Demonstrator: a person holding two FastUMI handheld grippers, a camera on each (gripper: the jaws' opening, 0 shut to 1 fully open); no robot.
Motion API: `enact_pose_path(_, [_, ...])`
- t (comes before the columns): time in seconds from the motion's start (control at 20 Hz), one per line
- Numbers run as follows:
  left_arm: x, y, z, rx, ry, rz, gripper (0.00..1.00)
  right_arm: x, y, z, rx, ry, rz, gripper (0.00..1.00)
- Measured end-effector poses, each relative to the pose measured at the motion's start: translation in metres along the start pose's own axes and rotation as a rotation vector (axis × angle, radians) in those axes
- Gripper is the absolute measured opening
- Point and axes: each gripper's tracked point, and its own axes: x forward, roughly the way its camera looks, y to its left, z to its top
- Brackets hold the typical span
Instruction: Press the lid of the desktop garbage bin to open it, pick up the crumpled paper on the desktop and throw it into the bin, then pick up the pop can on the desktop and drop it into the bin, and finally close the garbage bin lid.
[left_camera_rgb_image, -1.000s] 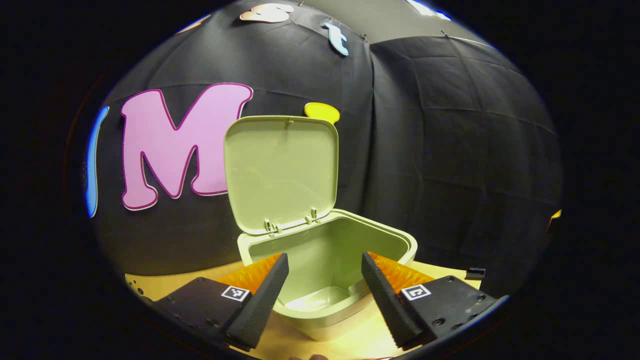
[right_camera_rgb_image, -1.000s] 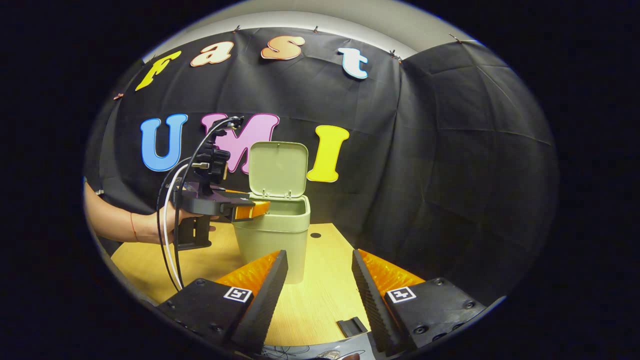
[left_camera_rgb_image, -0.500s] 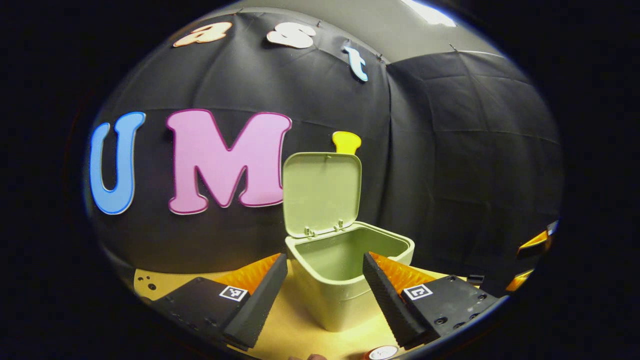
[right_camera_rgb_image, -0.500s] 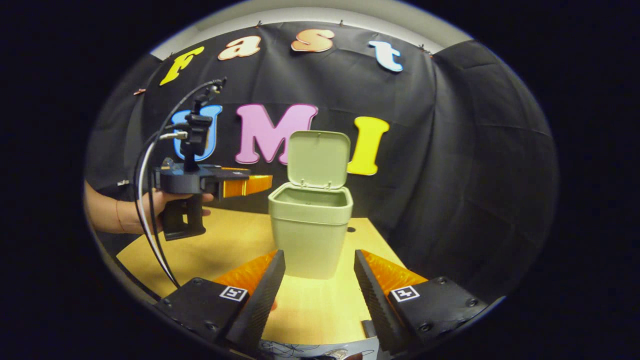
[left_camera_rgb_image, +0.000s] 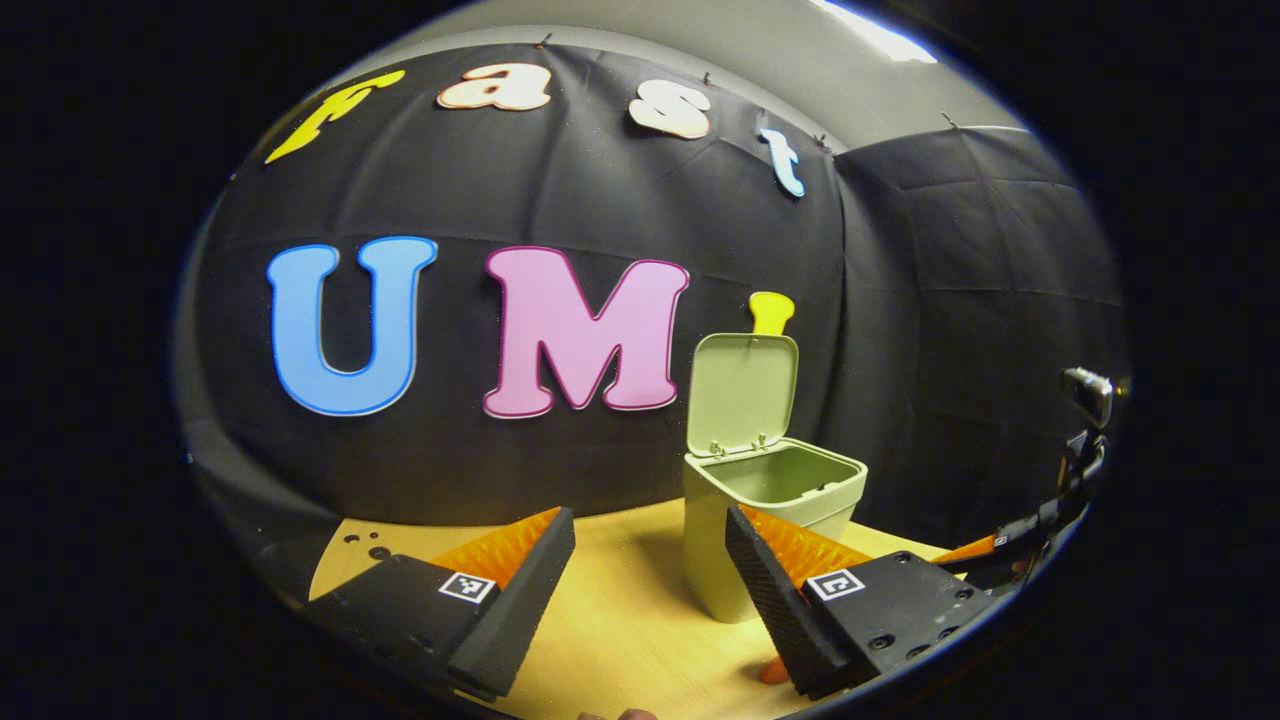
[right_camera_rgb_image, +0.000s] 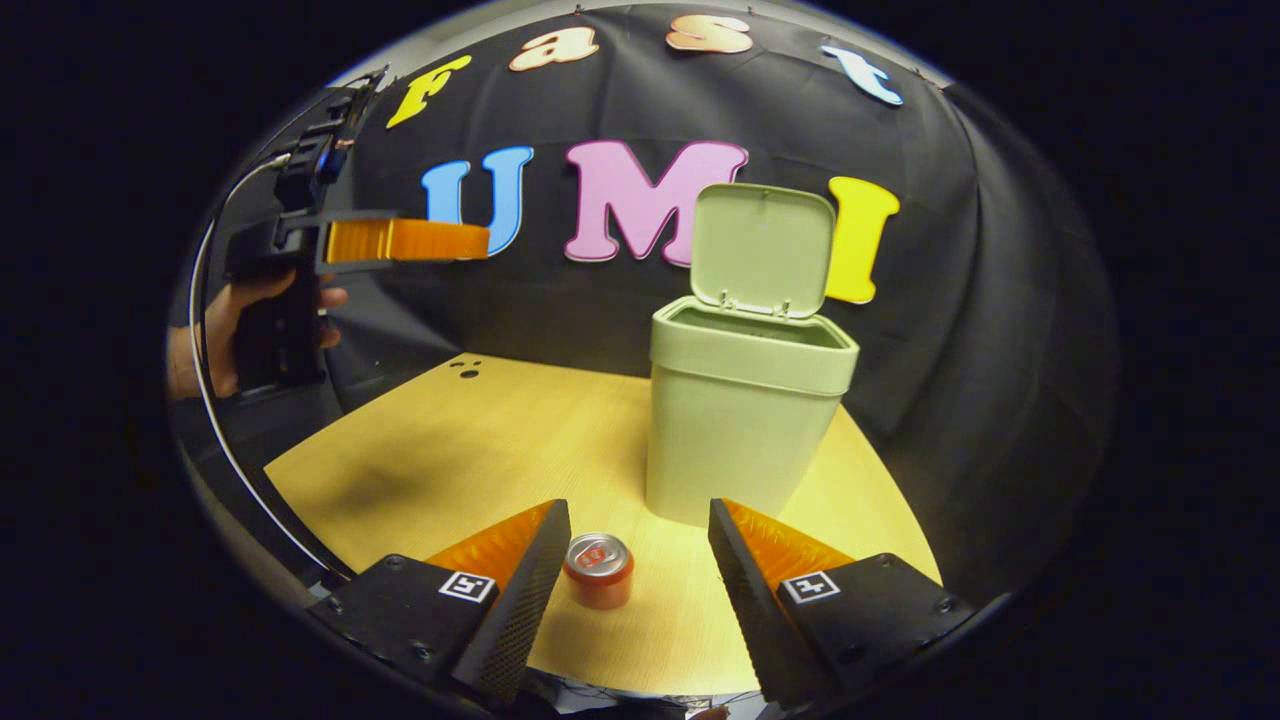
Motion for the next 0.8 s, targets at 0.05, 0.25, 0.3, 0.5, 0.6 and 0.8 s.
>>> enact_pose_path(0.05, [-0.008,0.007,-0.005,0.002,0.010,0.020,0.97,0.007,0.004,-0.007,-0.008,0.017,0.016,0.88])
enact_pose_path(0.25, [-0.038,0.020,-0.025,-0.037,0.047,0.081,0.97,0.035,0.014,-0.036,-0.035,0.086,0.062,0.88])
enact_pose_path(0.3, [-0.045,0.022,-0.029,-0.049,0.055,0.093,0.98,0.041,0.017,-0.043,-0.043,0.101,0.072,0.88])
enact_pose_path(0.5, [-0.063,0.037,-0.047,-0.072,0.092,0.138,0.98,0.060,0.022,-0.067,-0.066,0.171,0.105,0.89])
enact_pose_path(0.6, [-0.067,0.045,-0.051,-0.085,0.097,0.155,0.98,0.066,0.024,-0.076,-0.078,0.197,0.123,0.89])
enact_pose_path(0.8, [-0.069,0.058,-0.055,-0.096,0.103,0.185,0.97,0.078,0.024,-0.095,-0.093,0.252,0.128,0.89])
